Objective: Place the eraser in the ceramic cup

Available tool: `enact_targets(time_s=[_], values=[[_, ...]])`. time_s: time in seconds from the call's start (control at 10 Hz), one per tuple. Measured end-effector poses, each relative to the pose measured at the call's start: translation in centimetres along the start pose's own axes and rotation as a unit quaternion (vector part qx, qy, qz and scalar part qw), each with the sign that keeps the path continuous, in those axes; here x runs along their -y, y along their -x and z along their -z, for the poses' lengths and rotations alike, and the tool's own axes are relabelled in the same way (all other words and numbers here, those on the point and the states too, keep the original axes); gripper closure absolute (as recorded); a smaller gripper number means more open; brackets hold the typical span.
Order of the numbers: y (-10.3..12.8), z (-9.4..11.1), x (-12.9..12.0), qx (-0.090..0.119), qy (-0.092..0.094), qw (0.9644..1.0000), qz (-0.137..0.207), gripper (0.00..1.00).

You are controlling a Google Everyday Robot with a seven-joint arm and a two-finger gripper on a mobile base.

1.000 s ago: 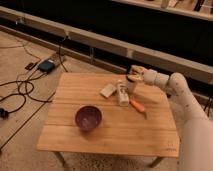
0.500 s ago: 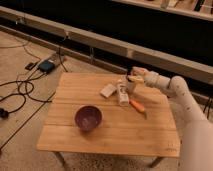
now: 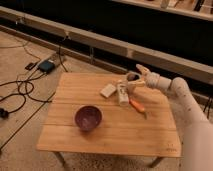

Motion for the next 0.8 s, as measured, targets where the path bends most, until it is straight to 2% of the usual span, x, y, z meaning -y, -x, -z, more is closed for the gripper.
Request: enact_targets(time_s=[0.1, 0.3, 0.4, 0.6, 0.7, 0.8], values=[[-0.5, 0.1, 0.2, 0.005, -0.013, 0.9997, 0.02, 0.2], [-2.1, 0.4, 0.3, 0.018, -0.044, 0.9965, 0.069, 0.2], [-3.1, 0.8, 0.3, 0.027, -0.068, 0.9922, 0.101, 0.2], [-4.7, 2.1, 0.9, 0.037, -0.117, 0.981, 0.15, 0.2], [-5.4, 2.5, 1.1, 0.038, -0.135, 0.9761, 0.166, 0.2], [-5.7, 2.6, 1.3, 0.038, -0.144, 0.974, 0.171, 0.2]])
